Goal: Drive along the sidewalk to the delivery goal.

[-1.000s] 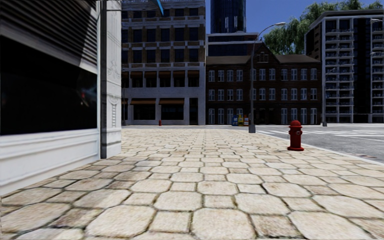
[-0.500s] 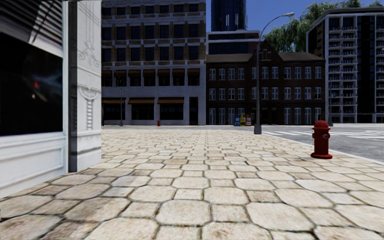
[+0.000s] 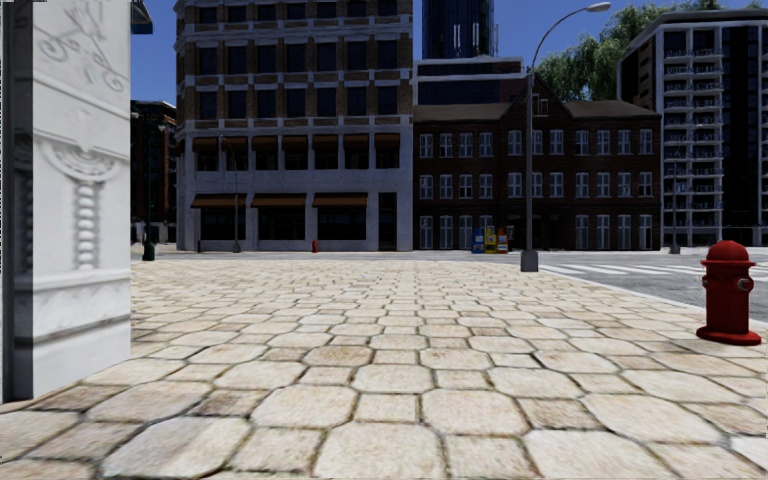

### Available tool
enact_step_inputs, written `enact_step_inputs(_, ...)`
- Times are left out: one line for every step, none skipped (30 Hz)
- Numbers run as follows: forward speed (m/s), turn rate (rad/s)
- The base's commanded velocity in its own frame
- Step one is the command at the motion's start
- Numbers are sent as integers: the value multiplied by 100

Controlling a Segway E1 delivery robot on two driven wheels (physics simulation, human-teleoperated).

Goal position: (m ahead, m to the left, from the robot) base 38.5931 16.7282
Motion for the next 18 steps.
enact_step_inputs(200,0)
enact_step_inputs(200,0)
enact_step_inputs(200,0)
enact_step_inputs(200,0)
enact_step_inputs(200,0)
enact_step_inputs(200,11)
enact_step_inputs(200,27)
enact_step_inputs(200,27)
enact_step_inputs(200,37)
enact_step_inputs(200,38)
enact_step_inputs(200,39)
enact_step_inputs(200,39)
enact_step_inputs(200,39)
enact_step_inputs(200,40)
enact_step_inputs(200,40)
enact_step_inputs(200,41)
enact_step_inputs(200,41)
enact_step_inputs(200,42)
